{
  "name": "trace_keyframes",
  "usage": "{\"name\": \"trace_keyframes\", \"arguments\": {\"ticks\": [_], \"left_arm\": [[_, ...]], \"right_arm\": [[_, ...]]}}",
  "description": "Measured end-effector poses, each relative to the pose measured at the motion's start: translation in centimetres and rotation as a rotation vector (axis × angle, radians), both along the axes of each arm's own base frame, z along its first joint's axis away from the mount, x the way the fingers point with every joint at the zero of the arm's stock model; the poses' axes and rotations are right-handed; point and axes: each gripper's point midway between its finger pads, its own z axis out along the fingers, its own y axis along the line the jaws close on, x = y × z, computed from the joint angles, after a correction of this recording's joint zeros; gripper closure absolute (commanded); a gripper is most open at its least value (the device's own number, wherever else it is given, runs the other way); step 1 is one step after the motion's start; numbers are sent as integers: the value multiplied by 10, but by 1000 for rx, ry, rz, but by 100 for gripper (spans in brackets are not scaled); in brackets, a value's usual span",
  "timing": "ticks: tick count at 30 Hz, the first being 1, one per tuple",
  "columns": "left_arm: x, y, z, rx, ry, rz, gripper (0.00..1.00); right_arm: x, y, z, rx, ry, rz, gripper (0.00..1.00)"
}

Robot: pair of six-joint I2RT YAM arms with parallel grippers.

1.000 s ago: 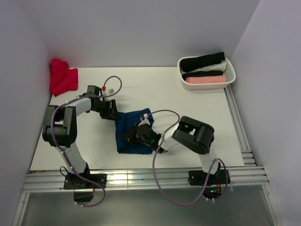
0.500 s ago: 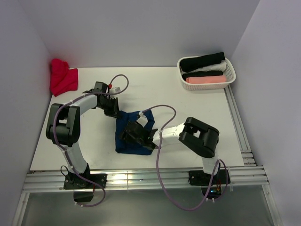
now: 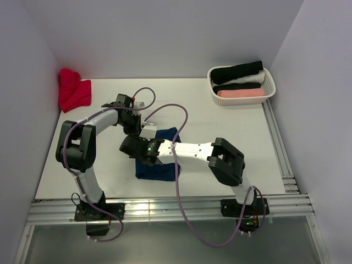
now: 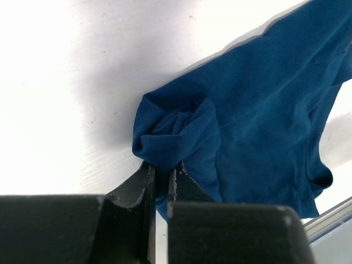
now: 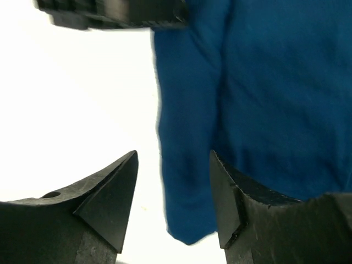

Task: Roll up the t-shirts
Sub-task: Roll the tshirt

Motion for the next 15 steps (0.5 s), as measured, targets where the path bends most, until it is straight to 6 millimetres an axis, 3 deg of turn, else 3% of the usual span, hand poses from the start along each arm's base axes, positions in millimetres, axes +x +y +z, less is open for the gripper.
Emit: {"name": "trace_keyframes", "arguments": {"ticks": [3,11,15], "left_arm": [[0,-1,1,18,-2,-3,98],[-1,-2,2,49,-6,-10,98],[-1,-2,2,58,-7,-11,98]], "right_arm": [[8,10,2,-51,-21,6,43],[12,5,-32,-231,-14,37,45],[14,7,-30,-252,-23,43,45]]}}
